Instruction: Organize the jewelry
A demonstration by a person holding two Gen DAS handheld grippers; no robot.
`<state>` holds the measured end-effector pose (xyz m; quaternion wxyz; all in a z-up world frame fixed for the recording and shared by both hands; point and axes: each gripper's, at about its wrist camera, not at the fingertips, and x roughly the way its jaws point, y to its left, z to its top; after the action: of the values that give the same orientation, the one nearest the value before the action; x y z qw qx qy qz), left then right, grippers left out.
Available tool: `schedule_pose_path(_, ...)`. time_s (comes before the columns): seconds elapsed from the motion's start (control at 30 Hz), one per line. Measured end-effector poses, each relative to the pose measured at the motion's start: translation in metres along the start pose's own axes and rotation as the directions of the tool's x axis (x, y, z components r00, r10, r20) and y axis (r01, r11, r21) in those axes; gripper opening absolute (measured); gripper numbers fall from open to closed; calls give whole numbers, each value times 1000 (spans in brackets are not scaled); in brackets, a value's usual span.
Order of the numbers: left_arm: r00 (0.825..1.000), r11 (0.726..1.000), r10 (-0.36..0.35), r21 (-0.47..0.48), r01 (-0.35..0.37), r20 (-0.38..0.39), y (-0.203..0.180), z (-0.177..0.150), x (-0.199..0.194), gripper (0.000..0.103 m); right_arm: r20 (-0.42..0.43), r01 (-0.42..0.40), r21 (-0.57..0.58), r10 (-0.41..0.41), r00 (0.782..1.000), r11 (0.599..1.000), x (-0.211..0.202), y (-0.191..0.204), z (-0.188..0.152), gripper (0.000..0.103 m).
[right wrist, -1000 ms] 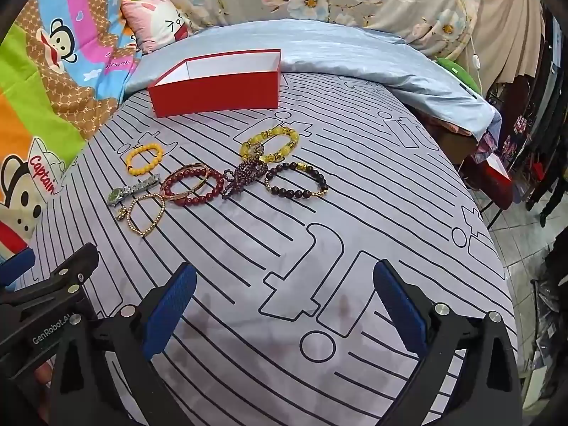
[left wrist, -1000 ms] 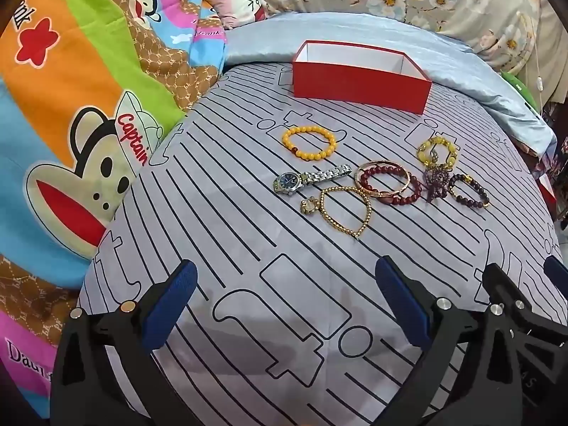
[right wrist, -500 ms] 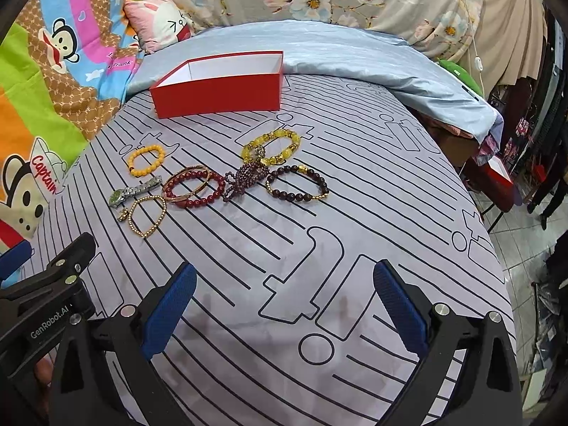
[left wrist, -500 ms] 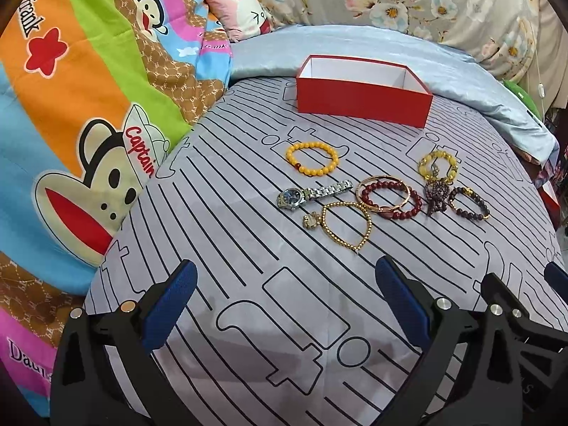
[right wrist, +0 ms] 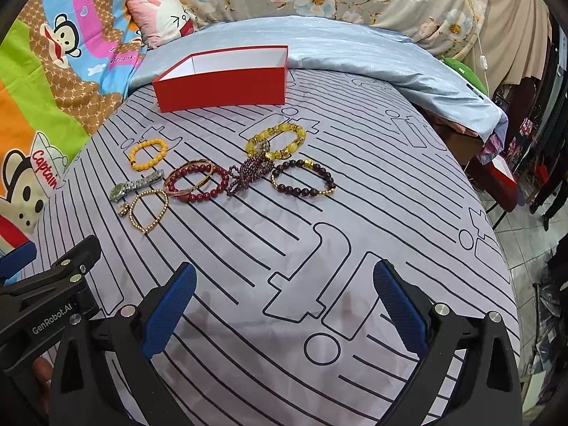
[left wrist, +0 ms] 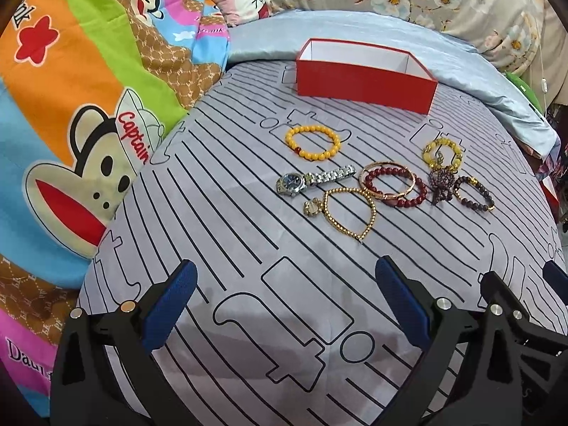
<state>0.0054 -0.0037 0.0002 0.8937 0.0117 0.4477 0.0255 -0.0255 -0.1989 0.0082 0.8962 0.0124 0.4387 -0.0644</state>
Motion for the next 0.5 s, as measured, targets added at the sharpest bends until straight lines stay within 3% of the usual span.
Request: schedule_pose_path(0.5, 1000, 1000, 21, -6, -21, -4, 3, 0, 4, 96, -7, -6, -7, 6, 1000, 1000, 4, 2, -1, 96)
